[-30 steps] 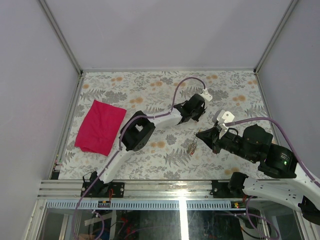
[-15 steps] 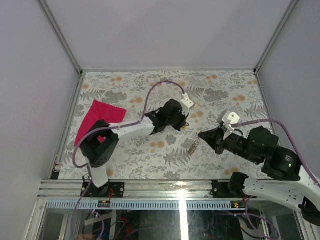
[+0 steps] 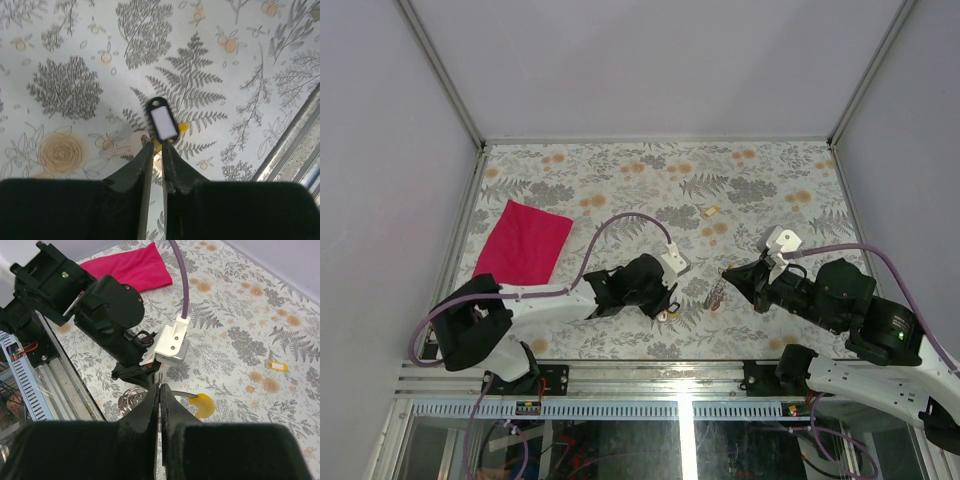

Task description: Put the keys on the keyring

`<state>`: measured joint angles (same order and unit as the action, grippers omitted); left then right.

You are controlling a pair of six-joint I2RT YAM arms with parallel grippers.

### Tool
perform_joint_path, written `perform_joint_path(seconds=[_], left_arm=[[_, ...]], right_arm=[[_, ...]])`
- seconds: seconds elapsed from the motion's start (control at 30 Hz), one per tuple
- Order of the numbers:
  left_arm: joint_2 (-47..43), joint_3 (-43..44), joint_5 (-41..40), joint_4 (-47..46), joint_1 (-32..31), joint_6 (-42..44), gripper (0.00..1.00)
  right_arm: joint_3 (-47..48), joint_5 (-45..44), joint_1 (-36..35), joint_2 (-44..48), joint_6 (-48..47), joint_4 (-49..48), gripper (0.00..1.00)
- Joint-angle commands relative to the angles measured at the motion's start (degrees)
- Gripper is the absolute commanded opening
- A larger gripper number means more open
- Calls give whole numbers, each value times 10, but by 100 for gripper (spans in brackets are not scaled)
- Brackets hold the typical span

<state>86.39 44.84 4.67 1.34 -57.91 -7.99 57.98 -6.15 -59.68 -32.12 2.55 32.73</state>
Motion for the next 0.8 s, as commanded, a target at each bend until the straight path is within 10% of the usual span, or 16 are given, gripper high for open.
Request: perform_joint_path(seconds=[0.0,0.77], left_arm=[[-30,-26,-42,-15,-8,-32,17],[-63,-57,-137,12,-46,-218,29]], right_arm=[[-3,-7,-3,1,16,-20,0],[-21,-7,-3,18,47,2,0]])
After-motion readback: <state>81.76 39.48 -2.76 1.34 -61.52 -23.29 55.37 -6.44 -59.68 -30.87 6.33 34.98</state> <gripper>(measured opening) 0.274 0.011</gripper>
